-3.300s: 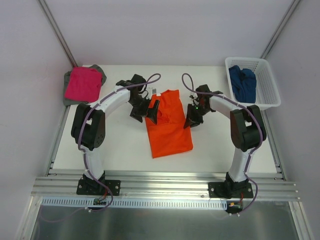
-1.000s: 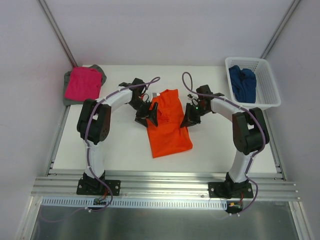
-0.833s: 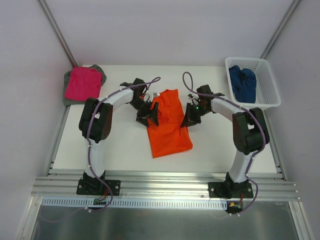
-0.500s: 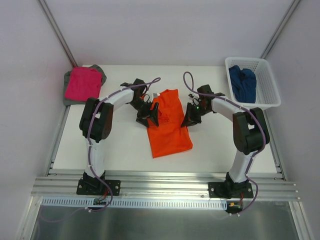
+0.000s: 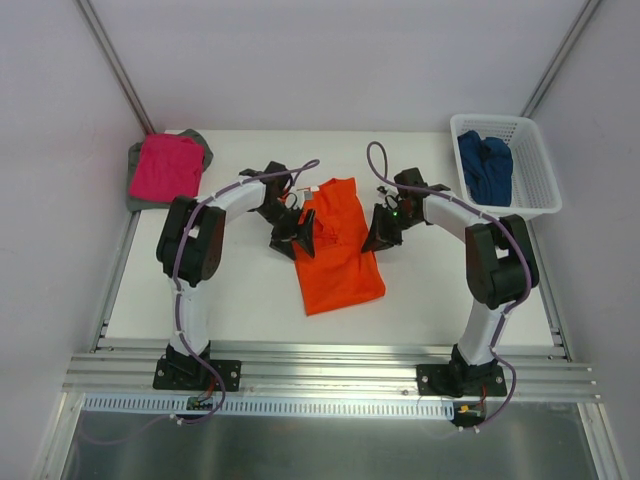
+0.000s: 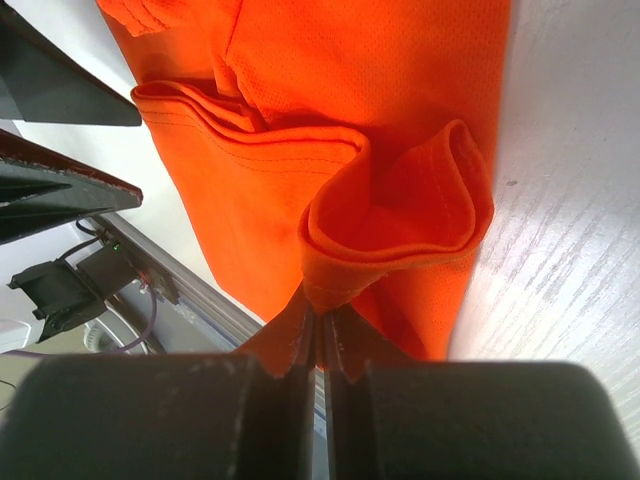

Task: Fold and stack the t-shirts
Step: Fold the tshirt

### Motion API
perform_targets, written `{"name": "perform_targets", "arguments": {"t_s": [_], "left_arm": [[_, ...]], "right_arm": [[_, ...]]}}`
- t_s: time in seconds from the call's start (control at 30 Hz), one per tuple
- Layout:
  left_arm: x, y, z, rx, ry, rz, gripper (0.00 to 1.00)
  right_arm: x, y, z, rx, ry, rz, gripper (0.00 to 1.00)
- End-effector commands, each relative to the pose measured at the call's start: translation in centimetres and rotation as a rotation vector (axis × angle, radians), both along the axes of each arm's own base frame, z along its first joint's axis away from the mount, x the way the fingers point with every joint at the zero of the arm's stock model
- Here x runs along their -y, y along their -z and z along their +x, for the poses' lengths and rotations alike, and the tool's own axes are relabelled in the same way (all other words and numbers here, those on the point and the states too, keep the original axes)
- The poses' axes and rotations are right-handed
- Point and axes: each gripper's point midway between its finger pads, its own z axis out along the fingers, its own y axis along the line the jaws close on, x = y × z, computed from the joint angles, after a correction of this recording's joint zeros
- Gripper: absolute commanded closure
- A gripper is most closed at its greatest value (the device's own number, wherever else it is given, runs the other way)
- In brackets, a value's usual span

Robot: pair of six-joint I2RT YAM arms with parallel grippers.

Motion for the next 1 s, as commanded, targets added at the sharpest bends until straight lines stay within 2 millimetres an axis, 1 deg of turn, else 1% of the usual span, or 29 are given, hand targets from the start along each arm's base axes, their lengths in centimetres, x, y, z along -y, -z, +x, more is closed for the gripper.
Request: {"name": "perform_targets", "arguments": {"t_s": [0.0,0.03,0.1,0.13,0.2,0.5,0.83,0.9,0.97], "left_arm": [[-0.6,-1.5,-0.7,0.012,-0.014,-0.008,0.34],[-0.6,-1.0,-0.8,-0.003,-0.015,-0.007,0.34],[-0.3,-1.1,-0.2,0.004,-0.014,-0.013,0.34],[-0.3,-0.9,-0.1,0.0,-0.014,-0.011,0.34],[0.2,-1.1,0.7,0.014,-0.013,-0.019,0.34],[0.7,-0.6,0.4,-0.005,-0.005,-0.022,0.34],[1.1,-0.1,0.9,-0.018,-0.007,-0.03,0.35],[1.3,-0.2,1.0,-0.018,-0.006,-0.036,0.38],[1.4,0.0,1.0,-0.029,-0.003,-0.044,0.52]], "right_arm": [[-0.4,-1.1,1.2,0.025,0.017,0.03,0.99],[-0.4,-1.2,1.3,0.026,0.016,0.032,0.99],[-0.4,-1.4,1.5,0.033,0.013,0.033,0.99],[-0.4,-1.3,1.5,0.032,0.015,0.031,0.99],[-0.3,-1.3,1.5,0.028,0.016,0.03,0.99],[0.3,-1.2,1.2,0.028,0.027,0.021,0.99],[0.4,-1.2,1.4,0.036,0.028,0.017,0.99],[0.5,-1.2,1.3,0.034,0.032,0.015,0.99],[0.5,-1.1,1.2,0.032,0.029,0.013,0.99]]}}
